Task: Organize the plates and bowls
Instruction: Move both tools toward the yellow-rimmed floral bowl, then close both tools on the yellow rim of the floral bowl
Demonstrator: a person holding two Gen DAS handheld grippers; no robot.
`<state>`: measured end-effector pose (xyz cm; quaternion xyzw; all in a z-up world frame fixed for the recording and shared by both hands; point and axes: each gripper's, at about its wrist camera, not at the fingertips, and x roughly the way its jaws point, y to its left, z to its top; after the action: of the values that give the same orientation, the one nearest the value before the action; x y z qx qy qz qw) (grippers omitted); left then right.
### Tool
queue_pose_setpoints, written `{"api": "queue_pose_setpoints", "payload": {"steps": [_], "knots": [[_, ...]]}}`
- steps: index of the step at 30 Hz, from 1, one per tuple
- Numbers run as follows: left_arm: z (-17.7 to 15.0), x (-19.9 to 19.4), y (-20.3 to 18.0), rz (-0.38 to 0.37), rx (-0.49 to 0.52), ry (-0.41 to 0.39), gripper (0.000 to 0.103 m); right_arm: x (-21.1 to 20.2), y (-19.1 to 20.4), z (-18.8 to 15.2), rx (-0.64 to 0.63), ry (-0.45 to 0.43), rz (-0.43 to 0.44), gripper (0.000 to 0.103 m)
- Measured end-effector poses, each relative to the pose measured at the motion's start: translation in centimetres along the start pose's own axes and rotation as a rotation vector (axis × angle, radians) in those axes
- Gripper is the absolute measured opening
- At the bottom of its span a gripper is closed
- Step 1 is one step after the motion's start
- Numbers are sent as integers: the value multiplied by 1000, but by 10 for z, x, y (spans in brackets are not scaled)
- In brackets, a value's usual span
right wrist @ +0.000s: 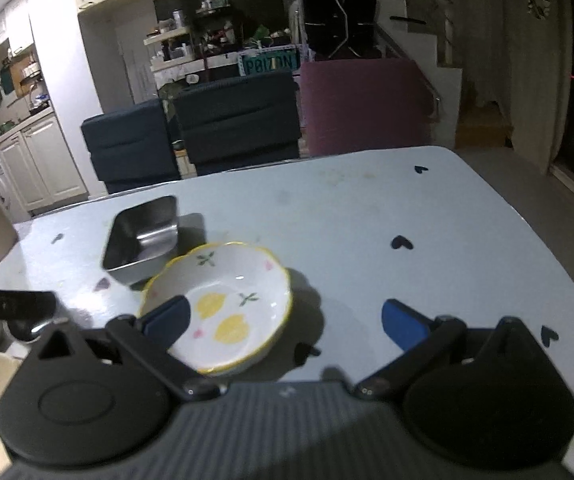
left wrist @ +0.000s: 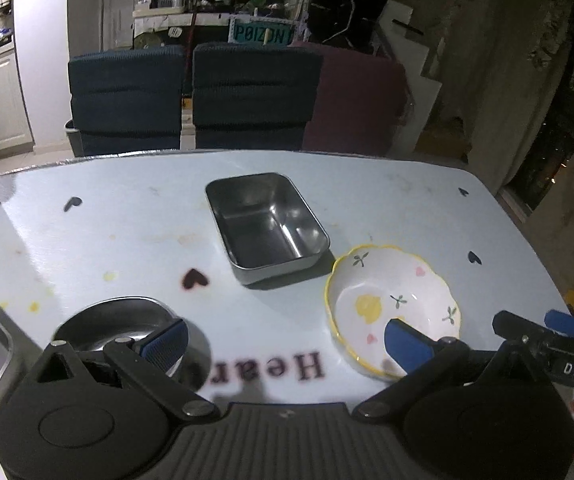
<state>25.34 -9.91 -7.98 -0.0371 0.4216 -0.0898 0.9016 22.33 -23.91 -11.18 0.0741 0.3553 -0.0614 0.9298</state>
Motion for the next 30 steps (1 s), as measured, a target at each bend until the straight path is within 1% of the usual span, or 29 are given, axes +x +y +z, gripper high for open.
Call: {"api": "queue_pose_setpoints", "payload": {"steps": [4, 7, 11, 13, 16, 18, 21, 23, 24, 26, 27, 28, 29, 30], "knots": [[4, 20, -4, 6, -20, 16, 103, 14, -7, 3, 20, 16, -9, 103], [5, 32, -7, 8, -20, 5, 103, 23, -10, 8, 43, 14, -14, 103], [9, 49, -13, 20, -13, 5, 103, 33, -19, 14, 88, 14, 10, 103], [10, 55, -15, 22, -14, 7, 103, 41, -21, 16, 68, 26, 19, 103], [12, 64, -17, 25, -26, 4, 103, 50, -18, 19, -2, 61, 37, 103], [12, 70, -16, 13, -37, 8, 103, 55, -17, 20, -20, 84, 53, 101], [10, 77, -13, -33, -57, 9, 103, 64, -14, 24, -7, 130, 52, 92], [9, 79, -11, -70, -53, 8, 103, 69, -11, 25, -11, 151, 48, 78], [9, 80, -11, -80, -55, 7, 101, 72, -10, 25, -16, 163, 51, 75], [11, 83, -8, -98, -73, 19, 94, 78, -9, 24, -11, 191, 71, 67], [11, 85, -6, -110, -82, 32, 83, 80, -10, 23, 5, 203, 85, 65], [12, 87, -5, -122, -91, 44, 74, 84, -10, 22, 31, 223, 104, 60], [12, 89, -4, -134, -101, 58, 71, 88, -10, 22, 44, 239, 111, 52], [12, 91, -3, -141, -102, 66, 64, 90, -8, 21, 45, 254, 112, 47]]}}
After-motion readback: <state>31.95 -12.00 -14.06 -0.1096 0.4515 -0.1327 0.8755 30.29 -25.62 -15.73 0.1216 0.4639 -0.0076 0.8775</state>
